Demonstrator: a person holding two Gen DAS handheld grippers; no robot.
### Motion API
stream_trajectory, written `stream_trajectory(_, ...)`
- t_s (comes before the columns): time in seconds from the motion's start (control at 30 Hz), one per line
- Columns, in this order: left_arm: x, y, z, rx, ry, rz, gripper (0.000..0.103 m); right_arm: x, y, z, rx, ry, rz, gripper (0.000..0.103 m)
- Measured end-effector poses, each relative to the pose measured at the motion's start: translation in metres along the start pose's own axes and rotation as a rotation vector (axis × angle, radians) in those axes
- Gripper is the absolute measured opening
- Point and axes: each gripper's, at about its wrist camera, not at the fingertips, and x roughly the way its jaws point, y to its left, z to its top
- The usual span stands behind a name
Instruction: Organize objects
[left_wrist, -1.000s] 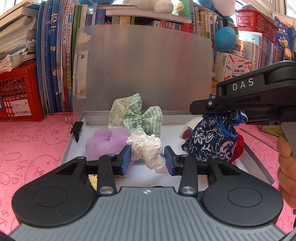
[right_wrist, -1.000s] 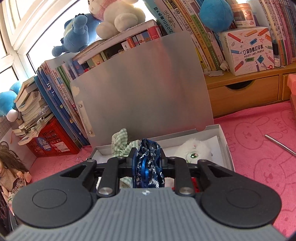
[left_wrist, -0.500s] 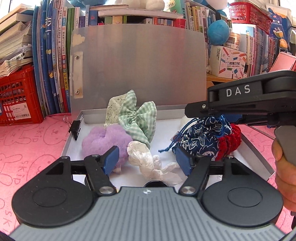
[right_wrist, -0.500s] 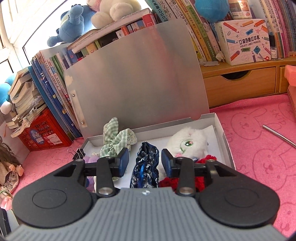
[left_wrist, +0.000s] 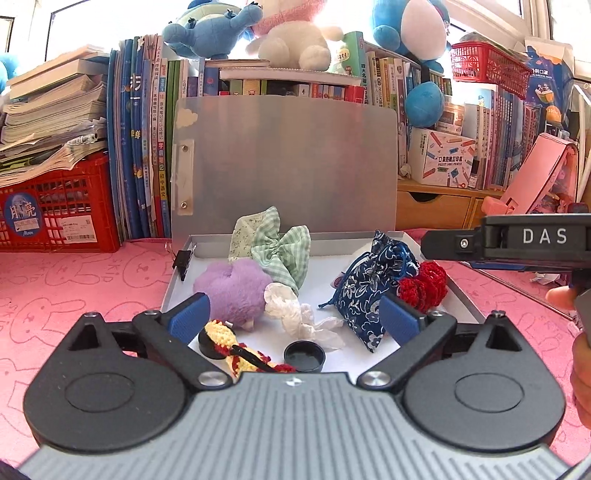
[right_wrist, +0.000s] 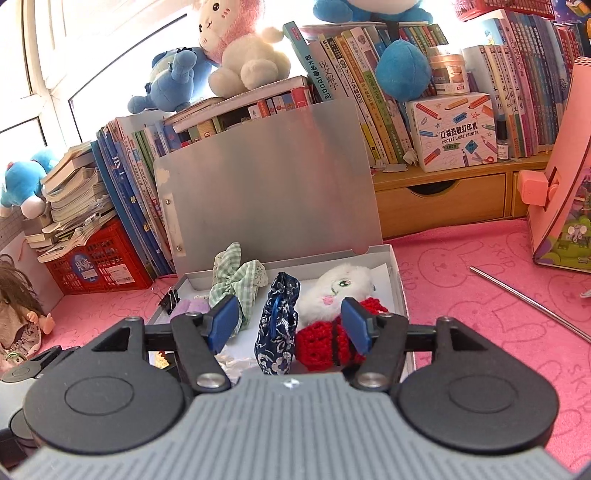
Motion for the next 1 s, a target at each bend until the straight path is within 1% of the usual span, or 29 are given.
stream_trajectory(0.17, -0.024, 0.000, -0.016, -0.015, 0.000, 0.024, 0.102, -0.029, 0.001, -0.024, -0.027, -0.011, -0.031, 0.080)
stream_trajectory(0.3, -0.040, -0.001, -0.031, -0.038, 0.025, 0.014, 0.102, -0.047, 0.002, -0.047, -0.040, -0.005, -0.053, 0.082)
stream_trajectory(0.43, -0.061, -0.004, -0.052, -0.023, 0.048, 0.023, 0.102, -0.063, 0.008, -0.072, -0.091, 0.018, -0.080, 0.082)
stream_trajectory(0.6, -0.082, -0.001, -0.083, -0.042, 0.099, 0.025, 0.102, -0.084, 0.020, -0.107, -0.168, 0.043, -0.119, 0.082)
stream_trajectory(0.73, -0.091, 0.001, -0.104, -0.038, 0.136, 0.053, 0.102, -0.088, 0.021, -0.126, -0.170, 0.091, -0.144, 0.082)
stream_trajectory(0.8, -0.094, 0.003, -0.110, -0.043, 0.147, 0.057, 0.102, -0.089, 0.021, -0.133, -0.169, 0.101, -0.158, 0.083)
stream_trajectory(1.0, -0.092, 0.004, -0.113, -0.054, 0.175, 0.067, 0.102, -0.086, 0.022, -0.151, -0.197, 0.124, -0.199, 0.084)
